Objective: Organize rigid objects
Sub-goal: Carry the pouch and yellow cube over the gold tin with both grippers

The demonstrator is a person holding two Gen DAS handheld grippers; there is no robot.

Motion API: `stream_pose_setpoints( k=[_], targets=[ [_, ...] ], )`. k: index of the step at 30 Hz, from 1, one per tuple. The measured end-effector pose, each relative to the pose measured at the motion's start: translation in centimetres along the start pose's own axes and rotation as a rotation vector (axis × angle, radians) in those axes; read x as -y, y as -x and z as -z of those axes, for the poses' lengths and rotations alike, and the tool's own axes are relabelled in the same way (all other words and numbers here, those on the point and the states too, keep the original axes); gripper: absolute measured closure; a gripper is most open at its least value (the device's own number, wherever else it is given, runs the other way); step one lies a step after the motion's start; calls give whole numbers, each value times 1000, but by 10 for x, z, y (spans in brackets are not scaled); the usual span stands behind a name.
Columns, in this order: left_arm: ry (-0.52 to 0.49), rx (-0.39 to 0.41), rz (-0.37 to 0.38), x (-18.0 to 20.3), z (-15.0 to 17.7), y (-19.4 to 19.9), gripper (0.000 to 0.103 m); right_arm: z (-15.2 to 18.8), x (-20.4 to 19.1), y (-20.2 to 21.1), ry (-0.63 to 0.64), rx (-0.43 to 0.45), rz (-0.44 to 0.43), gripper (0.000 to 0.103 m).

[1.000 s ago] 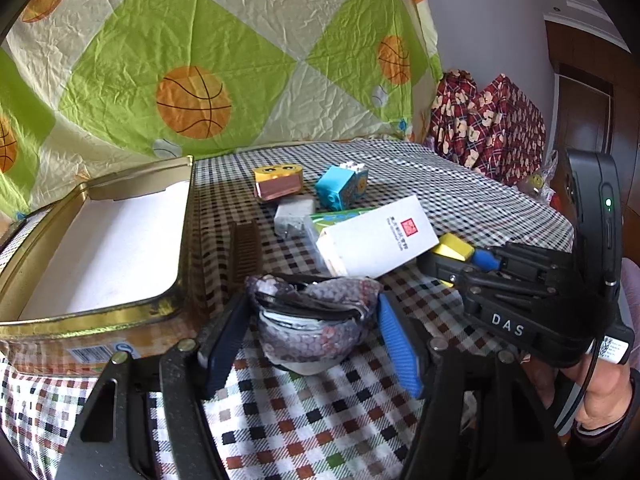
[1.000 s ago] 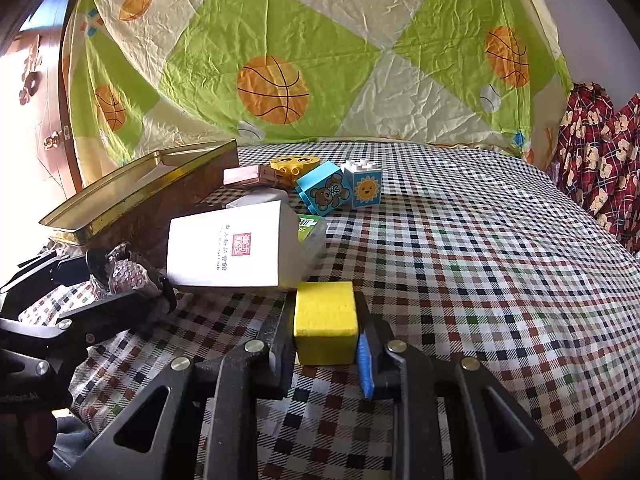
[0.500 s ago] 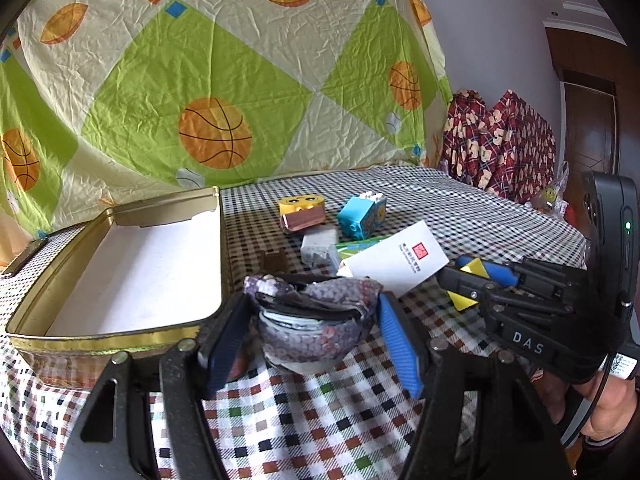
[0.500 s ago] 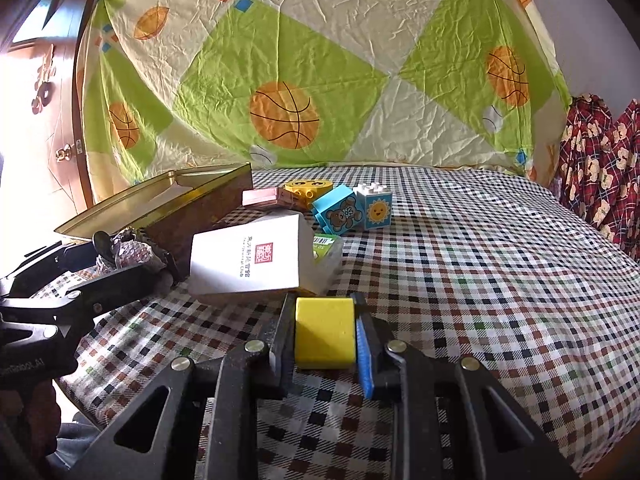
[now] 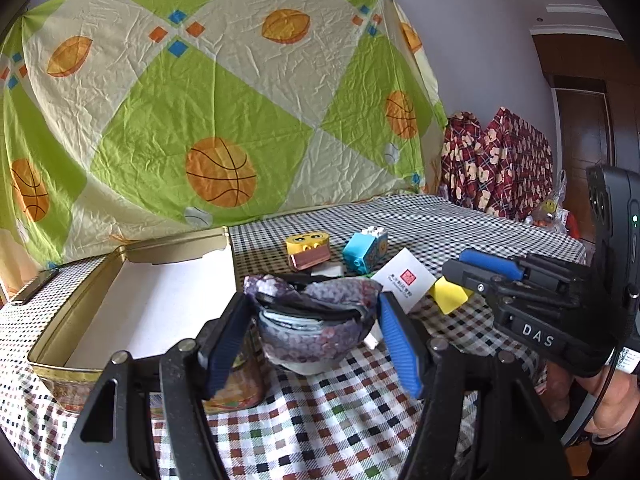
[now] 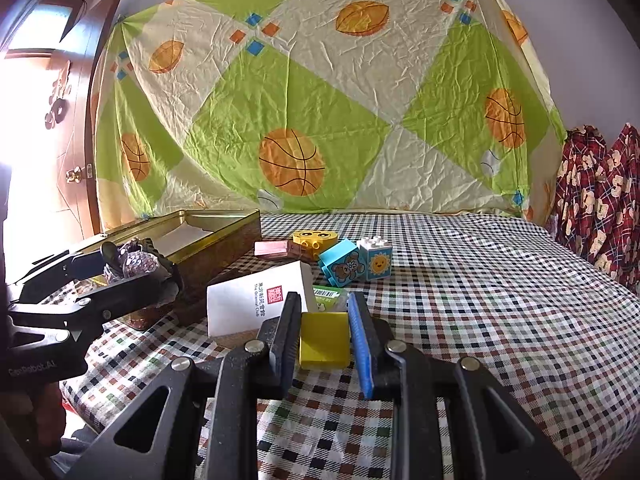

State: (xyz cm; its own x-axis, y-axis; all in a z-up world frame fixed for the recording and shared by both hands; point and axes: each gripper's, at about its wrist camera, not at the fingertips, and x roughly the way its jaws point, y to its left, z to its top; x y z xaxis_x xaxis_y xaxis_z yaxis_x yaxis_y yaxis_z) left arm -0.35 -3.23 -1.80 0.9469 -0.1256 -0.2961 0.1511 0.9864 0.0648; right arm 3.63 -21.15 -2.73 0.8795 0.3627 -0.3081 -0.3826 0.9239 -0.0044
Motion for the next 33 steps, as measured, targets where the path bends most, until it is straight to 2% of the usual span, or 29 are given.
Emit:
stream_pose_setpoints(
  k=[9,18,33],
  targets=[
    [35,42,-50,-20,-3,3,37,-11,7,0,-18,58,19,76],
    [56,49,-51,-26,-2,4,37,-29,10,-4,-33,109,48,76],
    [119,51,-89,-49,0,8,37,-33,-12,-15,3,106,44,76]
  ],
)
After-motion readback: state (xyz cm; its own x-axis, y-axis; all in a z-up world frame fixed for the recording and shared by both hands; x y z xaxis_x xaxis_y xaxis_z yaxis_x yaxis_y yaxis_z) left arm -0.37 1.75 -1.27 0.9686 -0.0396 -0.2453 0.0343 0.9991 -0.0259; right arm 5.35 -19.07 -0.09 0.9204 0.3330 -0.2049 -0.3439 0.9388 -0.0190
